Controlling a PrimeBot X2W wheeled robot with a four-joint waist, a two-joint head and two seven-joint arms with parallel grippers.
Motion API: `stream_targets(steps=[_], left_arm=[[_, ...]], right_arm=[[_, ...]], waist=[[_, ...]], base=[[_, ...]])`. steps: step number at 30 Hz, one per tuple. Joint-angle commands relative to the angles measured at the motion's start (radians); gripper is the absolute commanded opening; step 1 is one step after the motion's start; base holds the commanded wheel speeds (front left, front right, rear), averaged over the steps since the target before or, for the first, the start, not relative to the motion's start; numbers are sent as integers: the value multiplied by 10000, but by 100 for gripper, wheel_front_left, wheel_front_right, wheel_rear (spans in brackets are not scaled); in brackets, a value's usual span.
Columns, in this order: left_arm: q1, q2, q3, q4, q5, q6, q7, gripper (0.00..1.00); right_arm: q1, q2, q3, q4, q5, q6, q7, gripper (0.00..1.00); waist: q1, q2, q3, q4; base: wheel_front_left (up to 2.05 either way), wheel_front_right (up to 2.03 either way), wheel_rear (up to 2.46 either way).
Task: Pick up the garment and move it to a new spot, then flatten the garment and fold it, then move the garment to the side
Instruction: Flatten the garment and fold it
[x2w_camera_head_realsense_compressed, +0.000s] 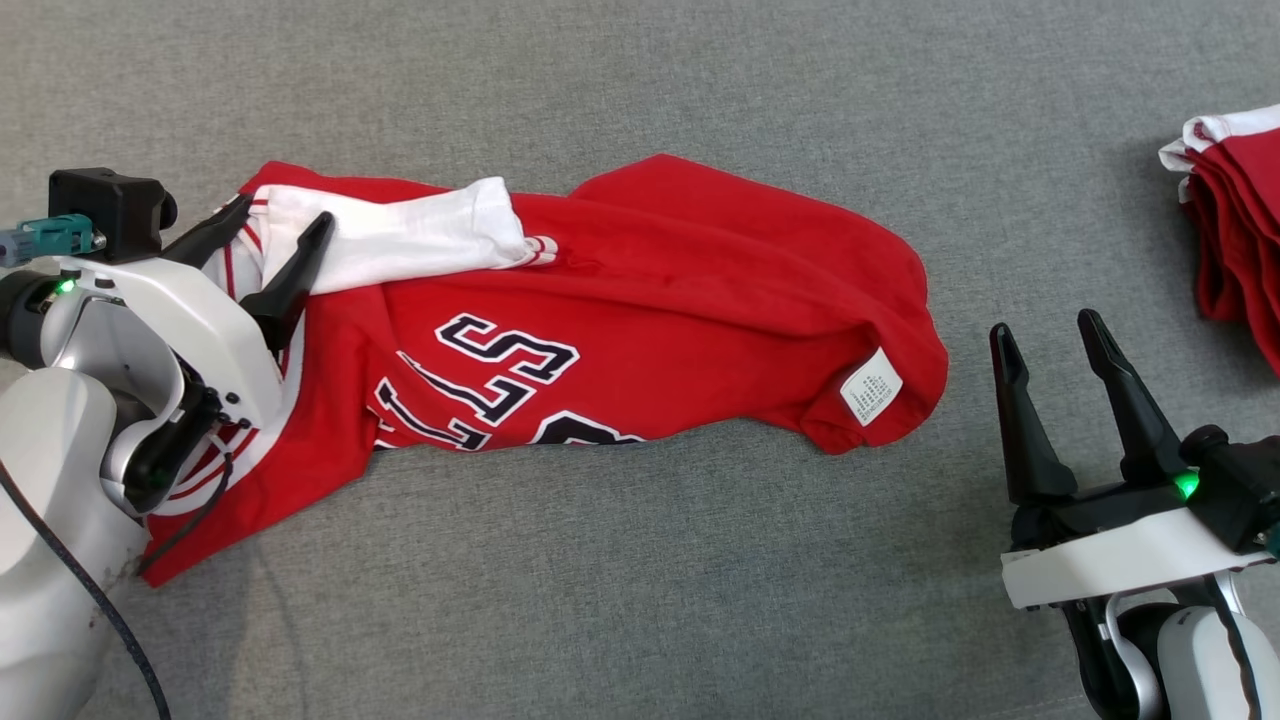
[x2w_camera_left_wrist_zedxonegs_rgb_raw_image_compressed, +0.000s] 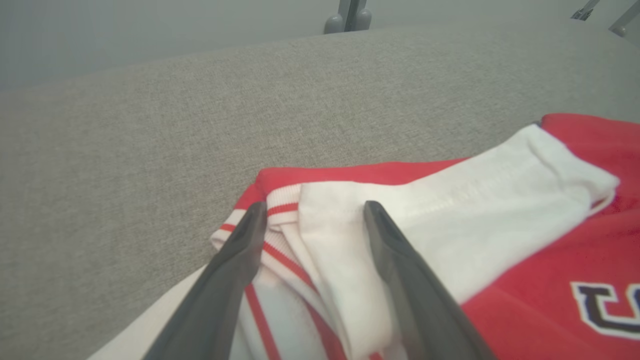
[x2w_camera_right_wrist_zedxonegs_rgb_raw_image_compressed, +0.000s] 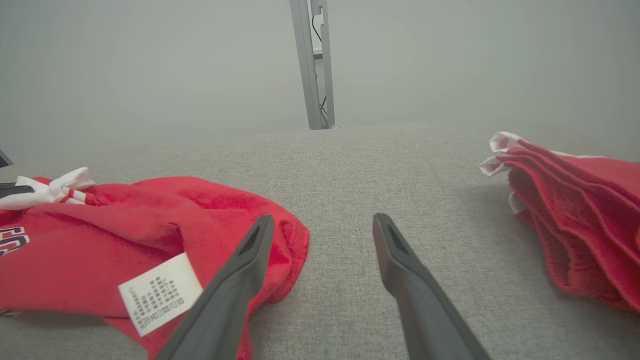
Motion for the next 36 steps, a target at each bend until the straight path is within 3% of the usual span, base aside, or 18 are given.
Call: stream_targets(steps=[1,4,5,6,7,8,9,10,22,36], left_arm=[[-261,231,-229,96,-173,-8,-112,100],[-393,437,-552,262,-364,-9,-326,100],[-447,501,-655,304,-365,-10,-427,90],[-518,553,-771,317,-360,-10,-524,50],[-564,590,-878,330,-376,-9,-611,35],[-594,638,-976,345,-393,-10,-691,8],[-594,638,-976,345,-393,-10,-691,8],[-625,686,-1076,364,-383,-11,-758,0],[-872,981,-1507,554,-163,50,-1874,0],[386,1252,-1297,-1290,-258,957,-2316,0]], right_arm=[[-147,-24,13,72,66,-1,-142,100],[-212,-26,7,186,96,-1,-201,100],[-228,-24,11,227,98,-3,-218,100],[-237,-24,-3,280,101,-3,-223,100],[-237,-24,1,326,132,-3,-206,100],[-240,-24,-2,355,176,-3,-196,100],[-240,-24,-2,355,176,-3,-196,100],[-251,-26,-9,384,193,-3,-207,100],[-284,-26,-45,639,368,-3,-159,100],[48,-25,-227,454,129,-3,65,100]], waist=[[0,-1,82,-82],[0,-1,114,-103],[0,-1,118,-104],[0,-1,118,-99],[0,-1,119,-91],[0,-1,117,-84],[0,-1,117,-84],[0,-1,116,-75],[0,-1,-39,-20],[0,-1,-594,226]], base=[[0,0,0],[0,0,0],[0,0,0],[0,0,0],[0,0,0],[0,0,0],[0,0,0],[0,0,0],[0,0,0],[0,0,0]])
